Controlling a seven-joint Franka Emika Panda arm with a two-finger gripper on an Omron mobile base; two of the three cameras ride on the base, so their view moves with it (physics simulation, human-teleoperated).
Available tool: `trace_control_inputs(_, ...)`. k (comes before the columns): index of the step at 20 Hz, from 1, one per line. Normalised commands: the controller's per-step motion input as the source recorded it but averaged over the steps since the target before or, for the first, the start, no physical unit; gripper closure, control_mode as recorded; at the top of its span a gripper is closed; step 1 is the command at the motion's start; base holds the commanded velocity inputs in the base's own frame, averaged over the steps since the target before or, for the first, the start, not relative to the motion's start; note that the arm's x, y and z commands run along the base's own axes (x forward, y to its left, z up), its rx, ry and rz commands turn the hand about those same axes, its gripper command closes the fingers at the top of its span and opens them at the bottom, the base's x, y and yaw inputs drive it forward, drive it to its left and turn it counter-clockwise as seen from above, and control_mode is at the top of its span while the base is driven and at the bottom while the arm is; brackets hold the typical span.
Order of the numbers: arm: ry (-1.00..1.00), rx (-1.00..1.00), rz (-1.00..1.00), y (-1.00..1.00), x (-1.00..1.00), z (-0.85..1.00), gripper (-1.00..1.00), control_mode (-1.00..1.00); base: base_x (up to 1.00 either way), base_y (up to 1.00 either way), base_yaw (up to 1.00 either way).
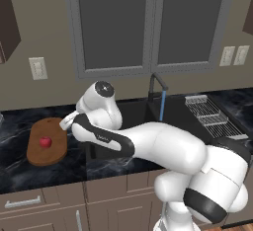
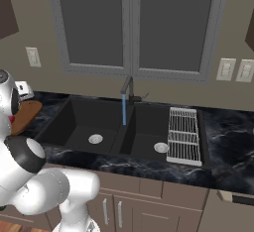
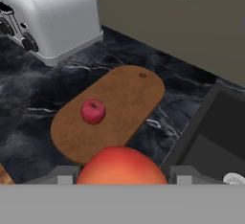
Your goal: Pick the mango, apple from the sink and place them on the cutting board to airdry. Then turn off the sink faucet.
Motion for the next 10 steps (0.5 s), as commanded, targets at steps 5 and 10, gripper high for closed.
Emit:
trace_control_inputs(5,0.02,0.0,0.0,0.22,0.29,-0.2,1.0,-1.0,0.0,0.0,0.0)
trace_control_inputs(10,0.02,-0.01,0.0,0.25,0.27,-0.2,1.0,-1.0,0.0,0.0,0.0)
